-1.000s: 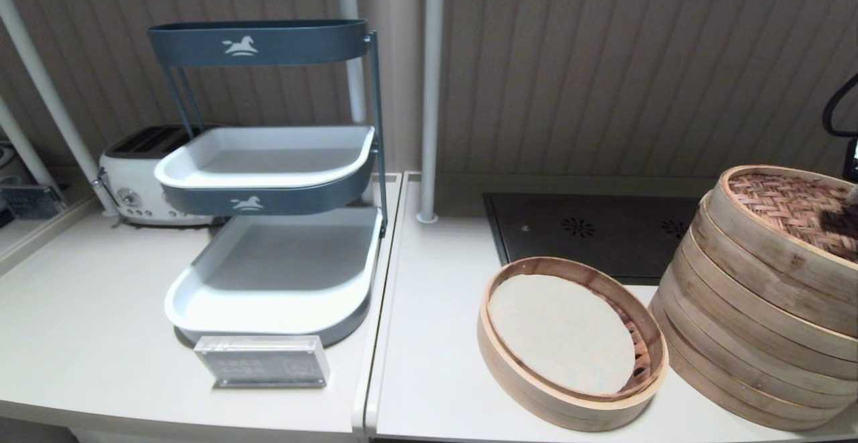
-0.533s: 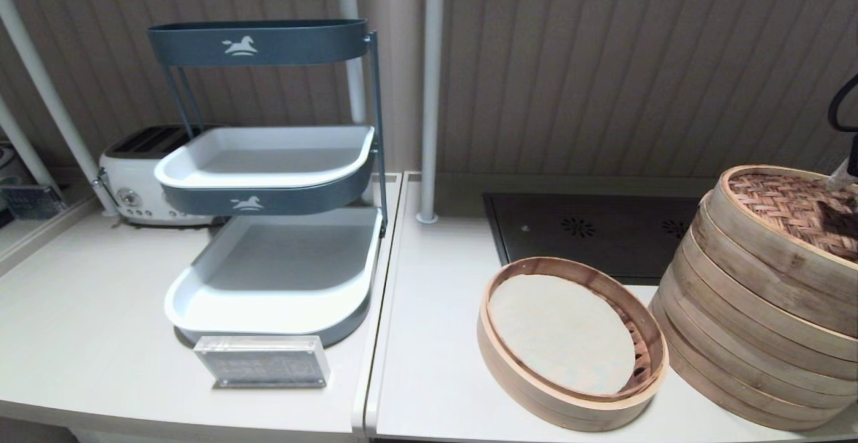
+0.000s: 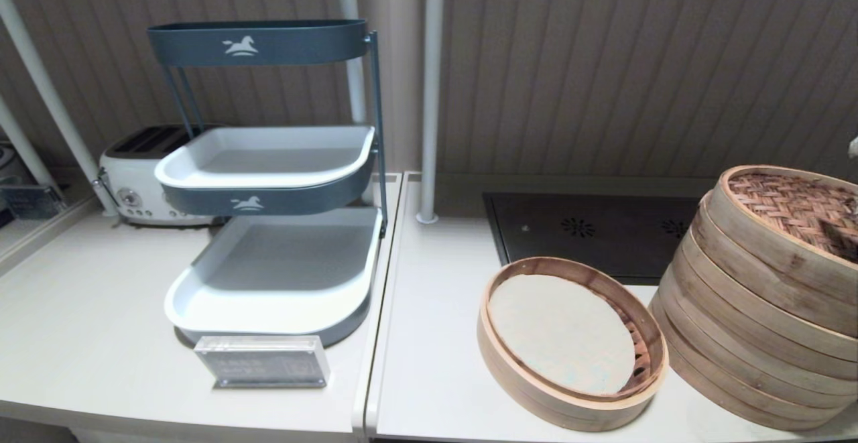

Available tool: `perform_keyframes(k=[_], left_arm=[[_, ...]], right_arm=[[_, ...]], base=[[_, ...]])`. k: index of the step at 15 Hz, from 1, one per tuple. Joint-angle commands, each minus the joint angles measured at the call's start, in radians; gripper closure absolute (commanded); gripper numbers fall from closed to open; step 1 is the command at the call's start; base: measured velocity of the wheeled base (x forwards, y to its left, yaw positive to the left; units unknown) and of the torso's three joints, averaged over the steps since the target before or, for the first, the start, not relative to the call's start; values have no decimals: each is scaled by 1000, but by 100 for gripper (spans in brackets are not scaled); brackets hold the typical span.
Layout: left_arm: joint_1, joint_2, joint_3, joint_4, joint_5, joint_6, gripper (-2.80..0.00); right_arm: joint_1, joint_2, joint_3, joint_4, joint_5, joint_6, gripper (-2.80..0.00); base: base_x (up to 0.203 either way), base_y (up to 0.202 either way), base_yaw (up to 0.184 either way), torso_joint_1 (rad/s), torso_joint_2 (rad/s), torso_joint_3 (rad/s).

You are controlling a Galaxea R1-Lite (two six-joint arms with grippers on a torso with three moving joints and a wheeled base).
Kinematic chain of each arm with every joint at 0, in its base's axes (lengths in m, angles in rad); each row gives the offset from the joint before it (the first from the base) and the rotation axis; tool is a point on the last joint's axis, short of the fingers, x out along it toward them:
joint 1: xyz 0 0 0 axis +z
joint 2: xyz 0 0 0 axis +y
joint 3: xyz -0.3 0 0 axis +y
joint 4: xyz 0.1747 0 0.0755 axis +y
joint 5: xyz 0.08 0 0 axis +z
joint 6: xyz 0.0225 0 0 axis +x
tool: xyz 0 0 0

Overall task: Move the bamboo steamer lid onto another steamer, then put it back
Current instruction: Pick up the steamer

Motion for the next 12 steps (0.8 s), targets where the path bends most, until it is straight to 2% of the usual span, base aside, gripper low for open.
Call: perform_keyframes(k=[1,5,7,9,12], left_arm=[[0,0,28,0,0,0,0],[0,0,28,-2,0,0,0],[0,0,28,0,0,0,0],[0,0,28,-1,0,0,0],[0,0,28,-2,0,0,0]], right_arm=[[48,-136,23,6,10,1,0],[219,-377,67,54,24,5,0],[272,-493,108,110,25,20,0],[284,-645,248,121,31,29,0],[281,-908,604,32,29,25,0]], base=[[0,0,0,0,0,0],[0,0,0,0,0,0],[0,0,0,0,0,0],[0,0,0,0,0,0],[0,0,0,0,0,0]])
